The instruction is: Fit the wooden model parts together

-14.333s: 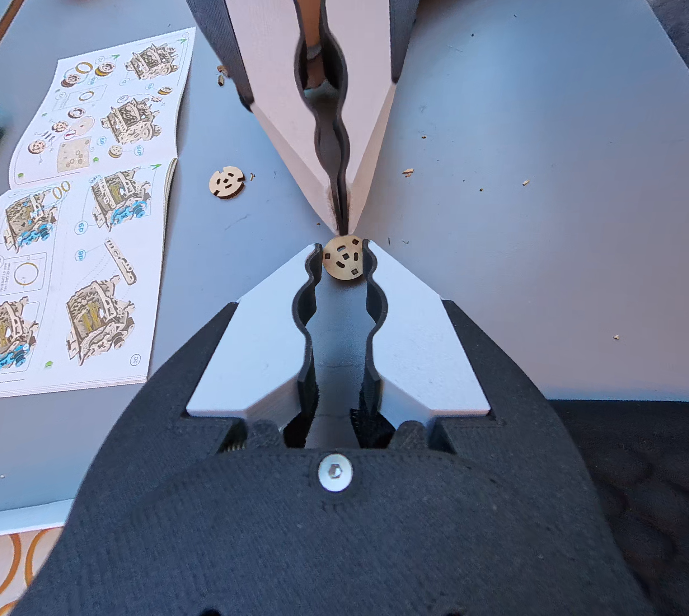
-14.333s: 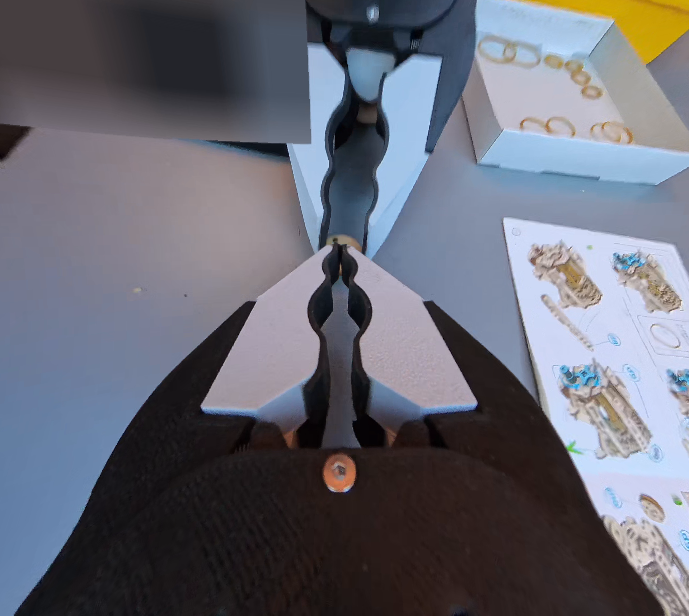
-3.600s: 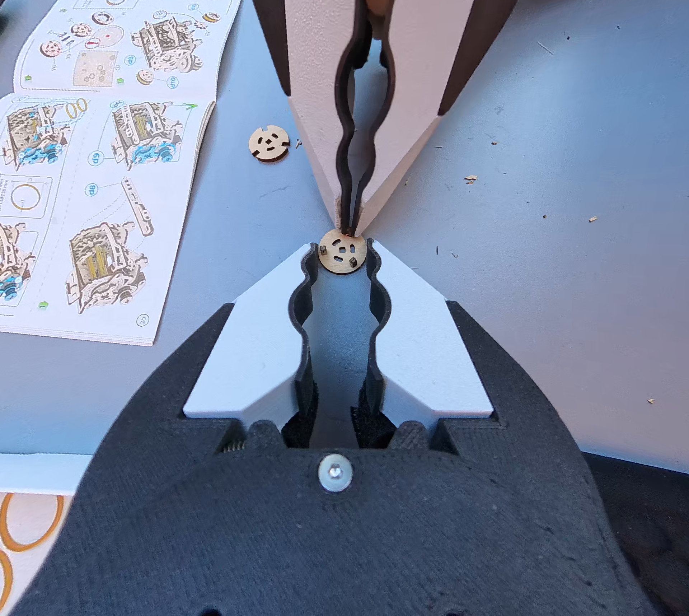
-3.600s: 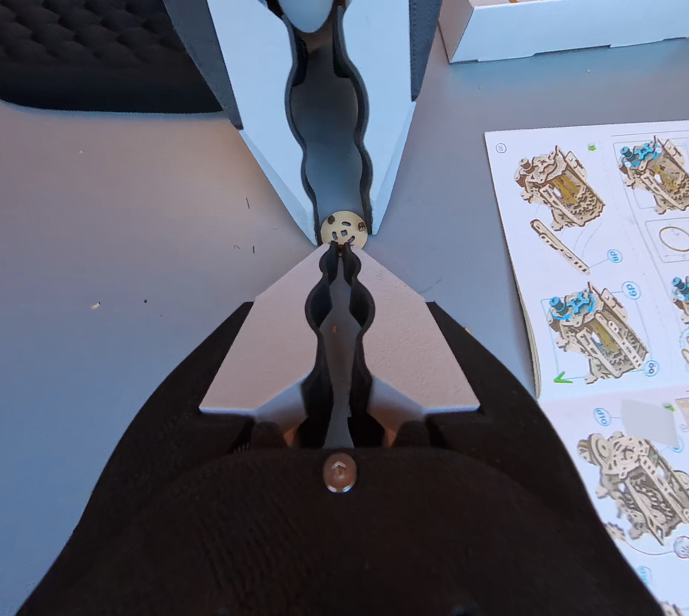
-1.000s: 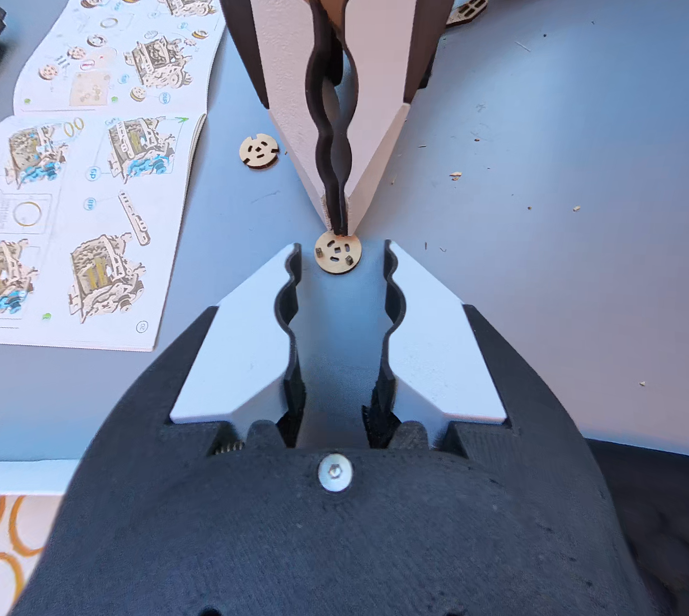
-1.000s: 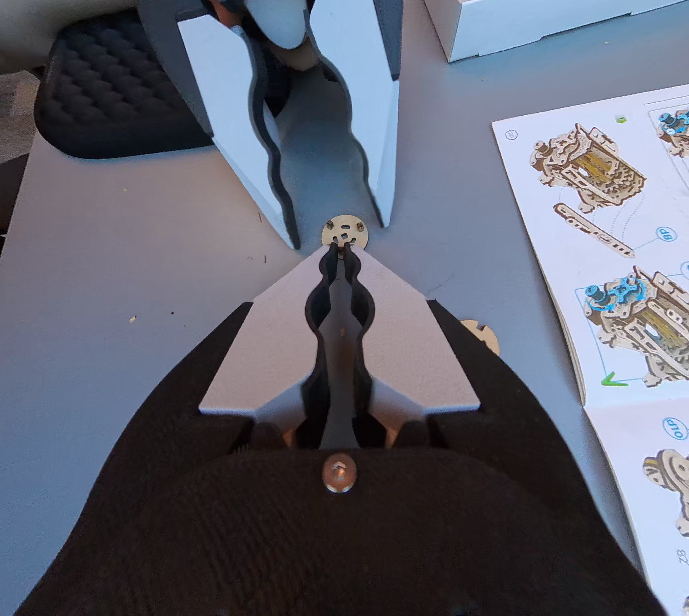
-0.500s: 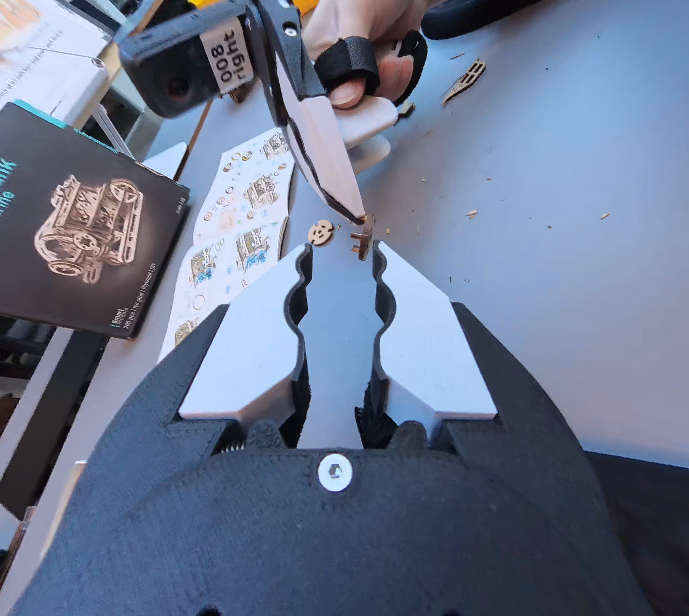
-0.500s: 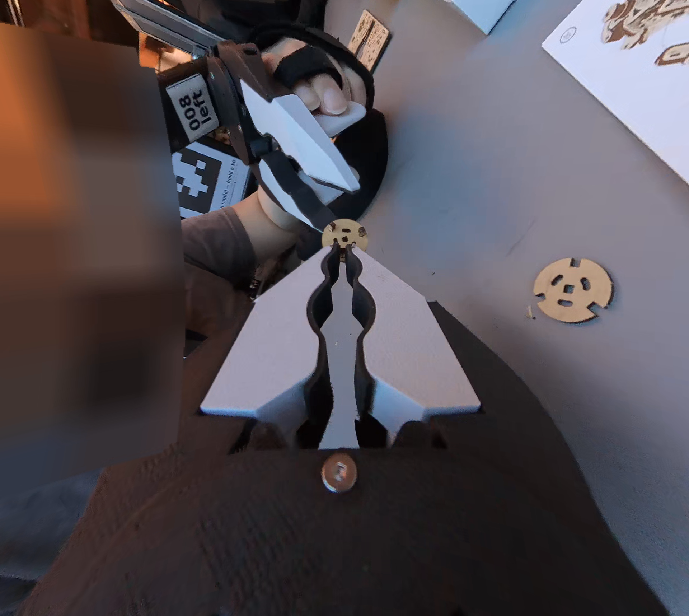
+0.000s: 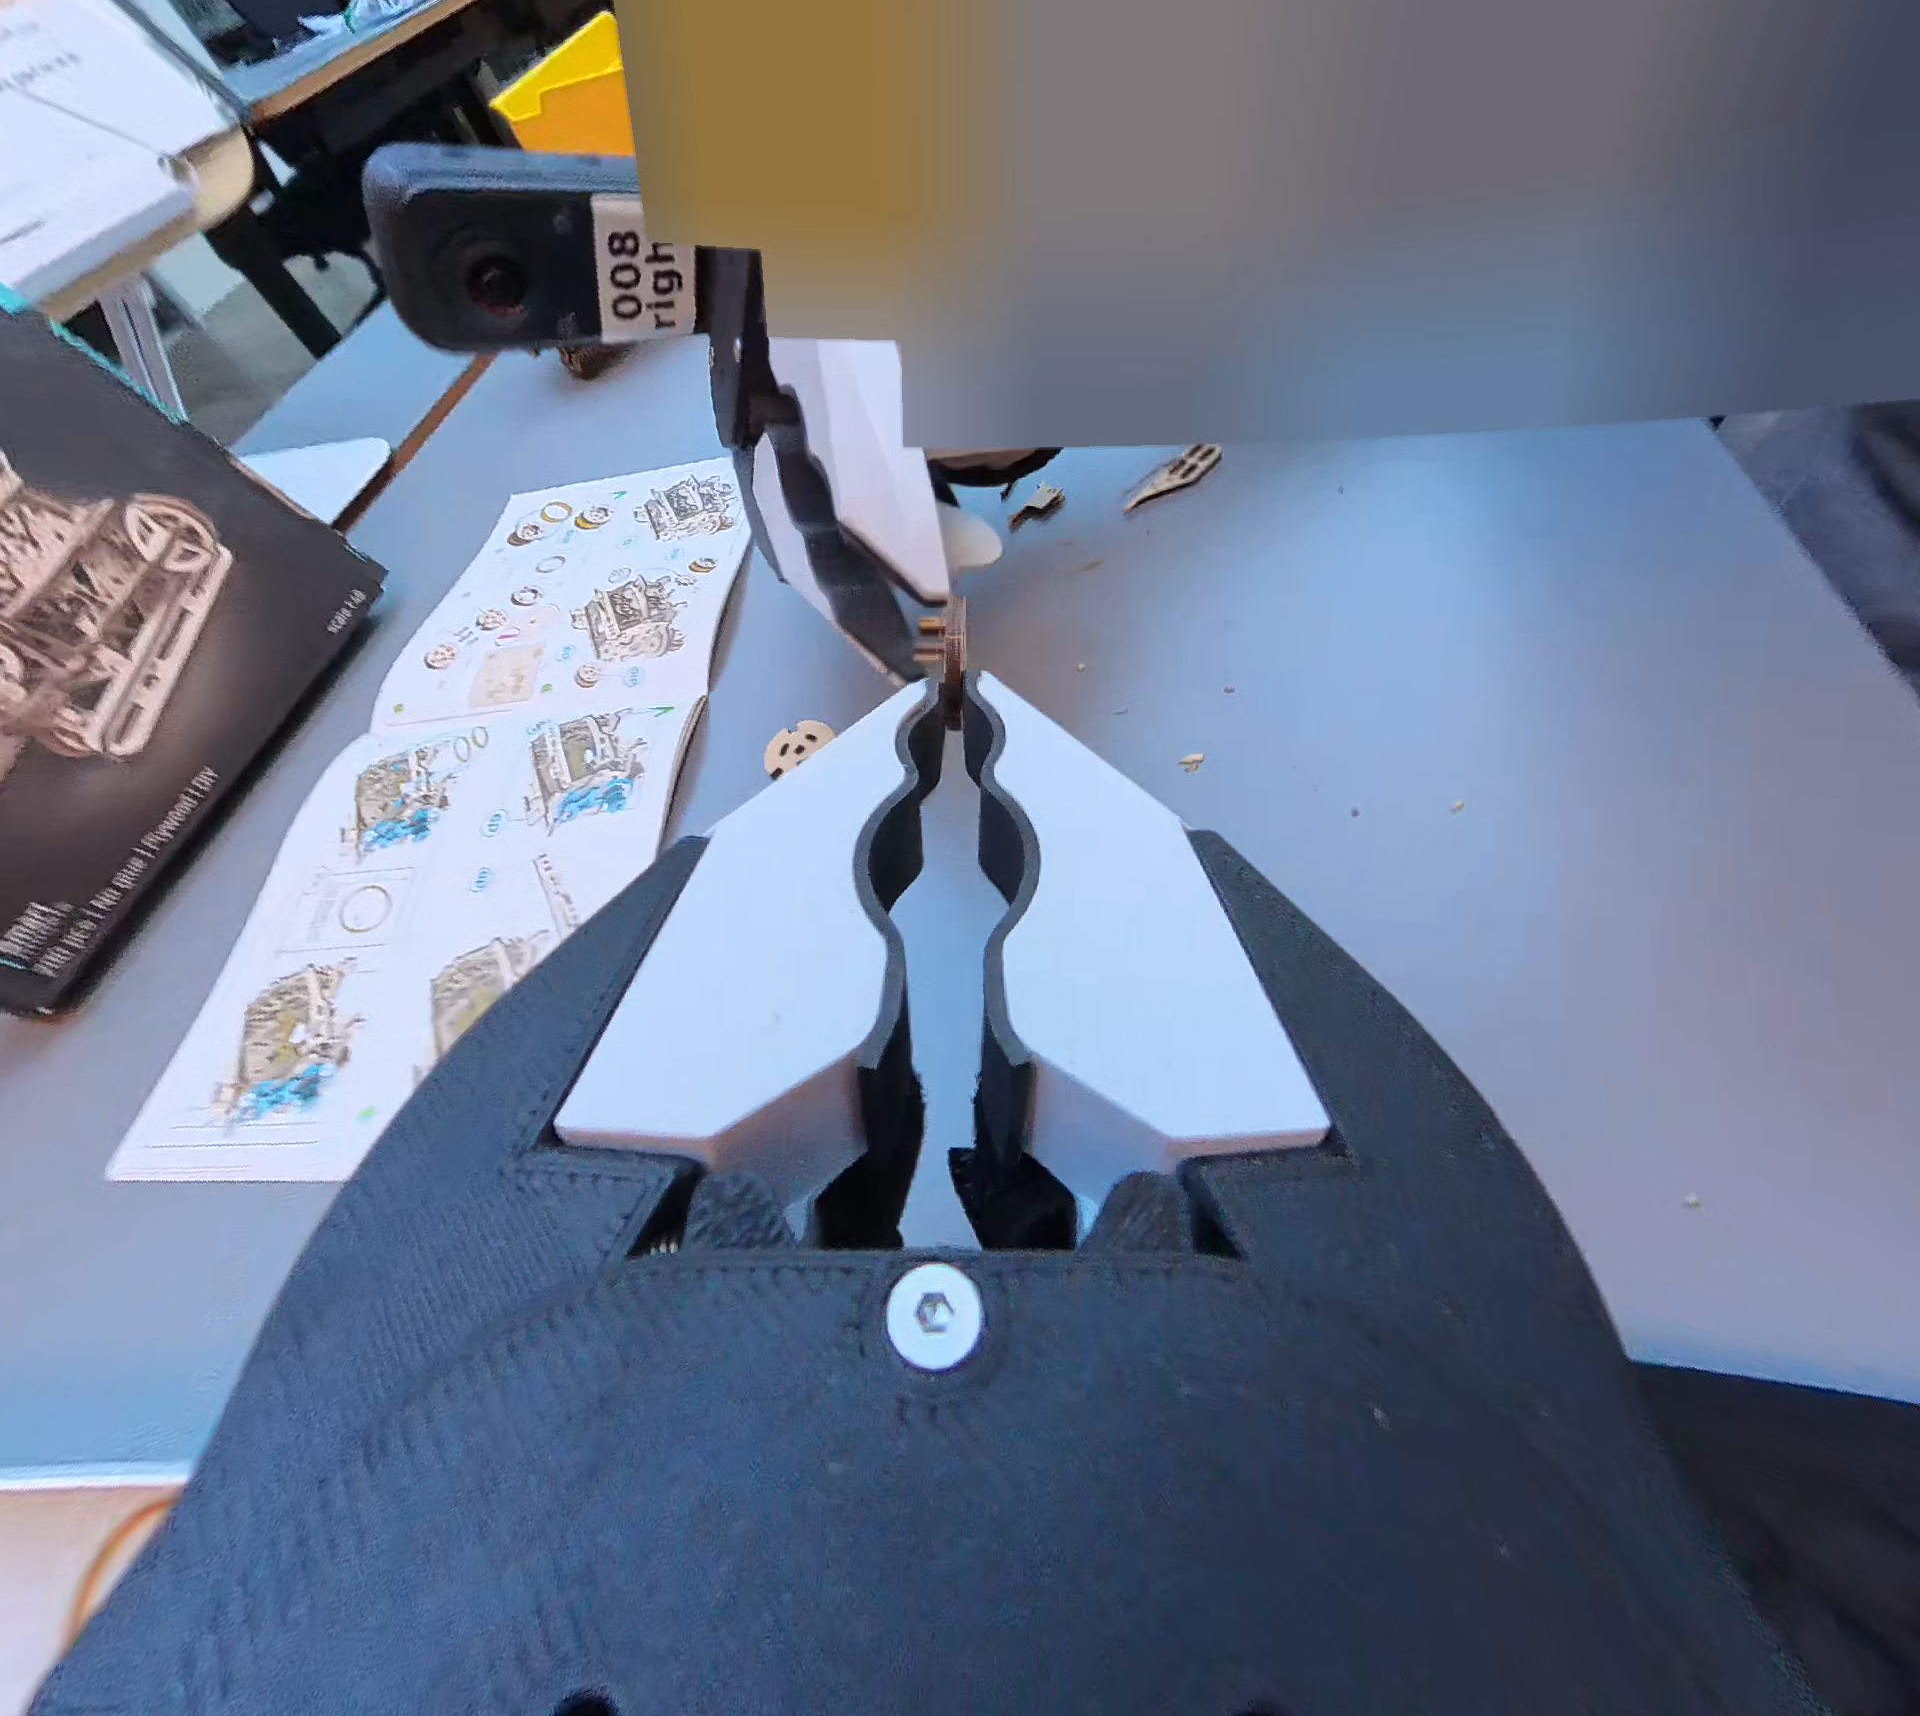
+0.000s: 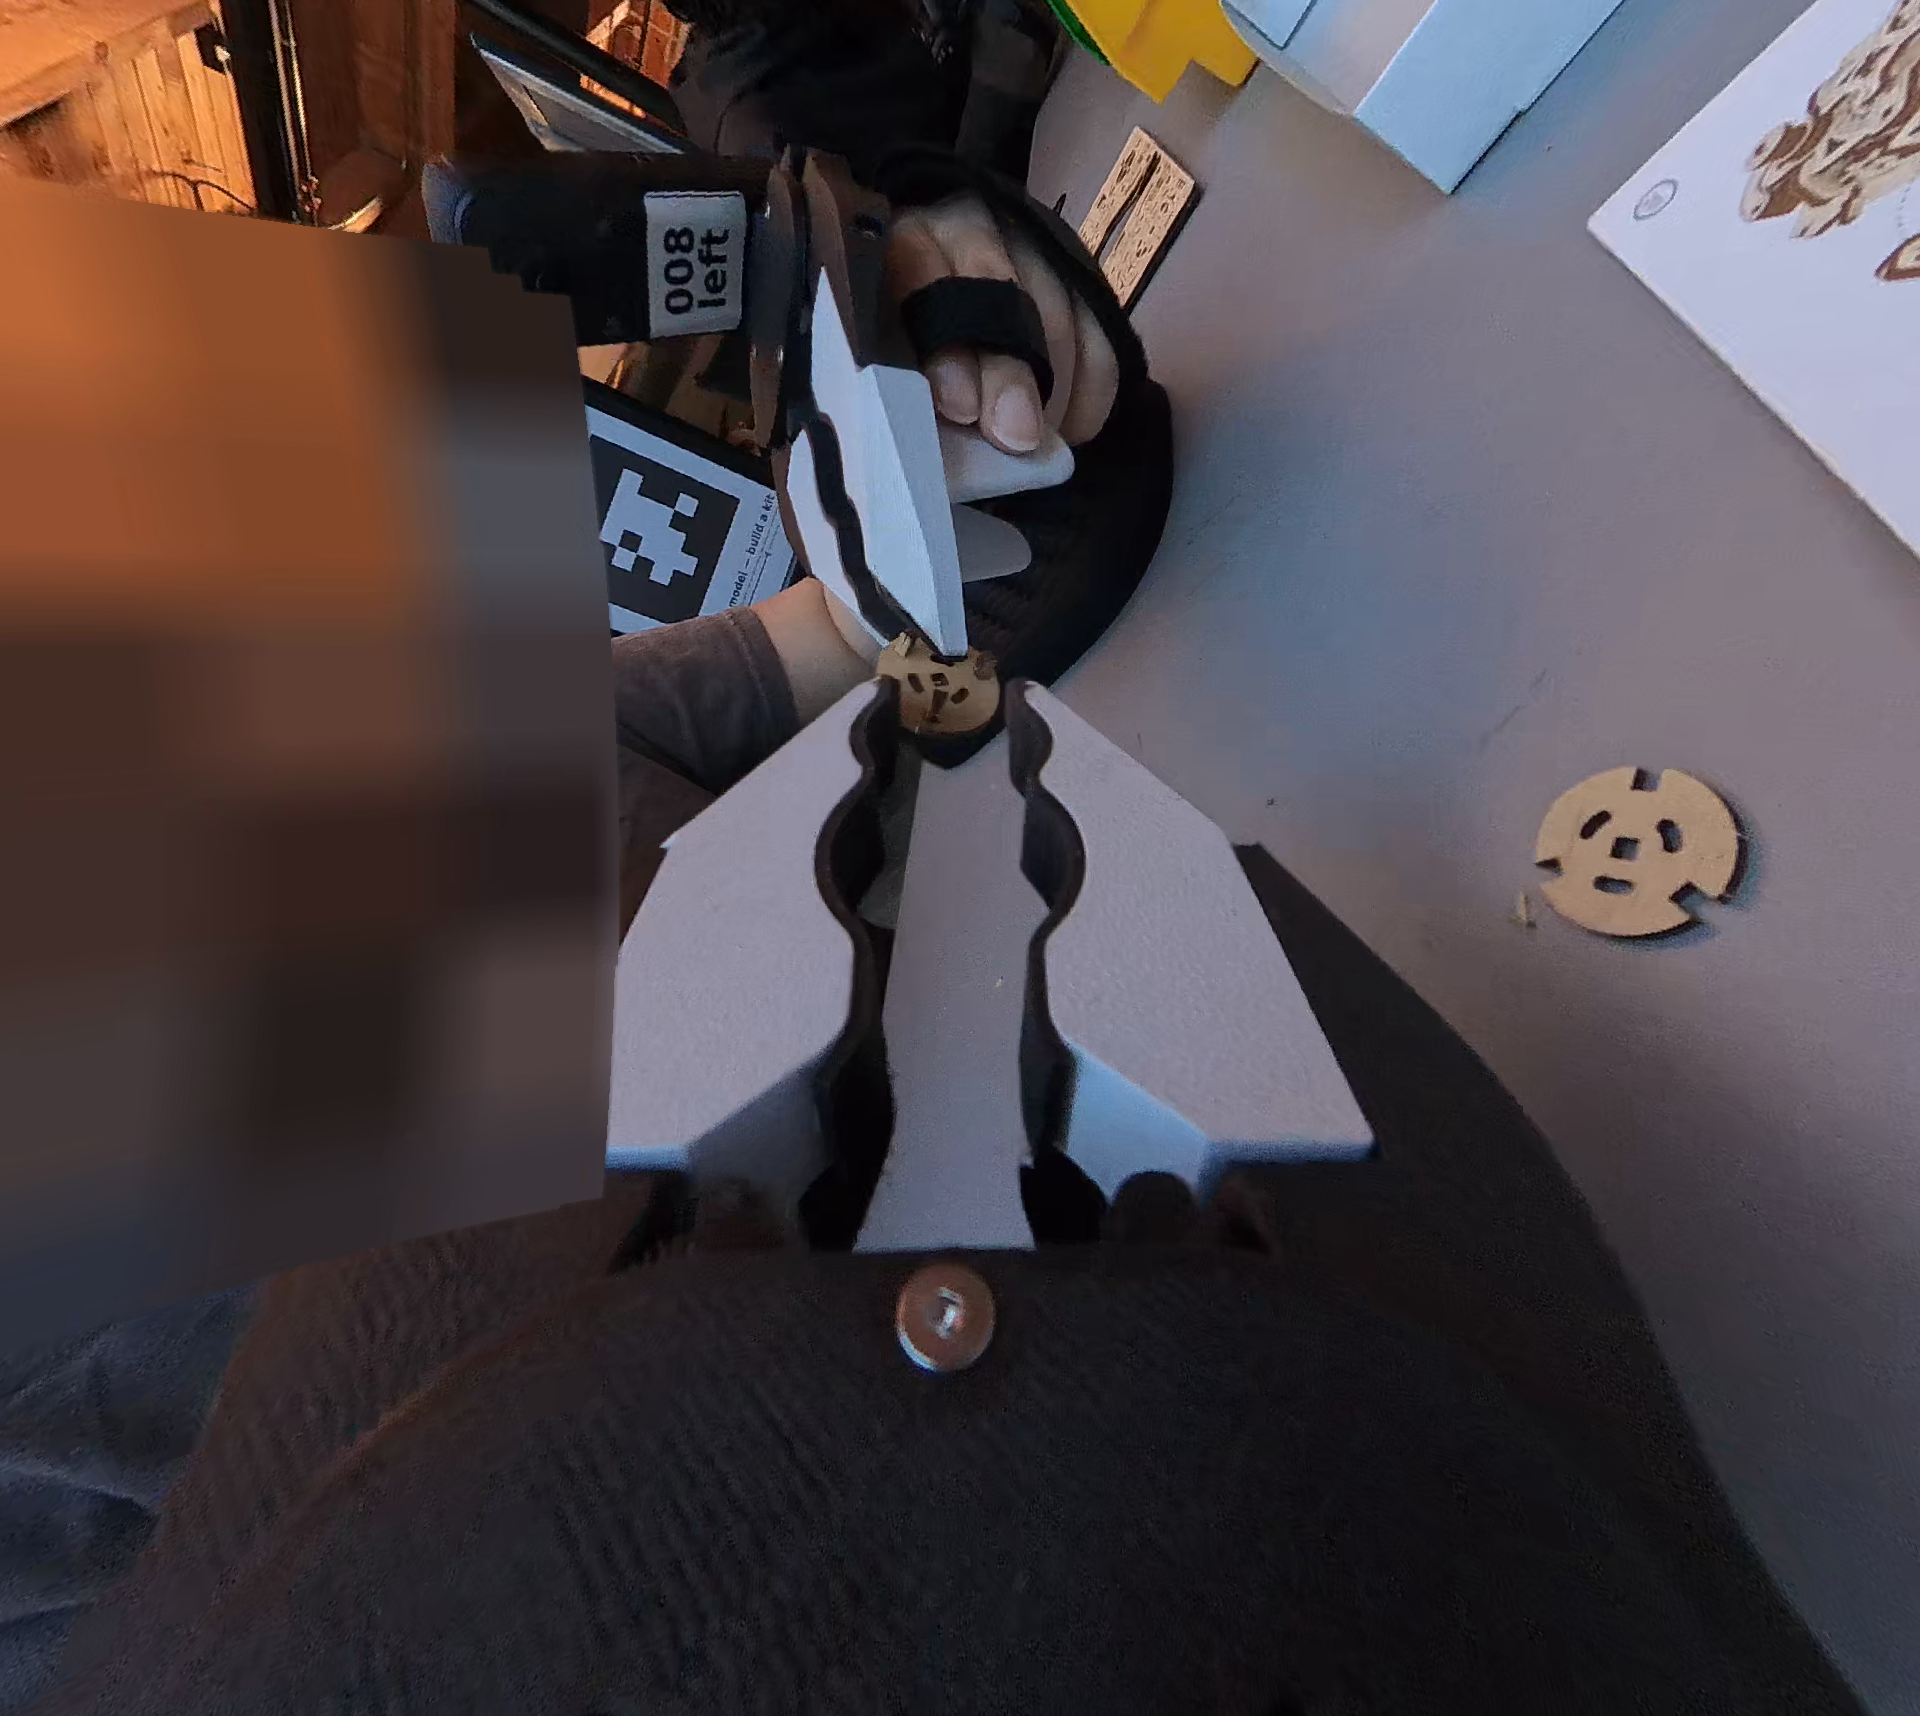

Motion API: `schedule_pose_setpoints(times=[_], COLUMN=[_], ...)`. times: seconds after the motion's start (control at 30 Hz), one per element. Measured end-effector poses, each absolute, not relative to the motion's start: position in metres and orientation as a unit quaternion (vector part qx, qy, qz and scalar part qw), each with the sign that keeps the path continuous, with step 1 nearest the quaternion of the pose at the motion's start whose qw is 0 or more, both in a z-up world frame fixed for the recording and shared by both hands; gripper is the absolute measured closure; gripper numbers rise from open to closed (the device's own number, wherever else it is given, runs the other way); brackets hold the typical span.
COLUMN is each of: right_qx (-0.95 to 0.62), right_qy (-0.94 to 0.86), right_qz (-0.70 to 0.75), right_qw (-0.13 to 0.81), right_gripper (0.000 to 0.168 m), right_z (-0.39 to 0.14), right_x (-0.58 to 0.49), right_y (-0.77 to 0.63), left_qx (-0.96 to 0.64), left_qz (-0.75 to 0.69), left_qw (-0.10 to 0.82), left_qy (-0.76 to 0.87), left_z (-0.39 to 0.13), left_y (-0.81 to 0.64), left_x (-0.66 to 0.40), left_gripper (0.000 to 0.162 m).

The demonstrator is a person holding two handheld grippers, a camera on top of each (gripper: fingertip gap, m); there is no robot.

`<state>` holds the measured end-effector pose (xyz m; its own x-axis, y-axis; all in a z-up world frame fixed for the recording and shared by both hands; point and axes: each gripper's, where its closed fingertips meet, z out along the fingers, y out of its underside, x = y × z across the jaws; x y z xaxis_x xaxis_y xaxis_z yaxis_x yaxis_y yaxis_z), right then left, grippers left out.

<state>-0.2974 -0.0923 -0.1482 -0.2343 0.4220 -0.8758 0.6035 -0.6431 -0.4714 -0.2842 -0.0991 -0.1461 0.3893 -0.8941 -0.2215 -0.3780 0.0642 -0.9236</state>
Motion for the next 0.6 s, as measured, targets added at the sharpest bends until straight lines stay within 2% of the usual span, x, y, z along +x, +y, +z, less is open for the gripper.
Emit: schedule_pose_setpoints(times=[0.03,0.2,0.37,0.6], right_qx=[0.611,0.561,0.505,0.513], right_qy=[0.421,0.452,0.532,0.567], right_qz=[-0.669,-0.69,-0.647,-0.583], right_qw=[0.051,-0.066,-0.21,-0.274], right_gripper=[0.143,0.126,0.126,0.137], right_z=[-0.146,-0.123,-0.112,-0.121], right_x=[-0.298,-0.298,-0.3,-0.31], right_y=[-0.089,-0.072,-0.077,-0.081], left_qx=[-0.65,-0.674,-0.657,-0.666], left_qz=[-0.261,-0.384,-0.466,-0.471], left_qw=[0.53,0.501,0.493,0.484], left_qy=[0.479,0.383,0.328,0.317], left_z=[-0.144,-0.129,-0.111,-0.115], left_y=[-0.097,-0.09,-0.09,-0.088], left_x=[-0.285,-0.292,-0.3,-0.302], left_gripper=[0.162,0.162,0.162,0.162])
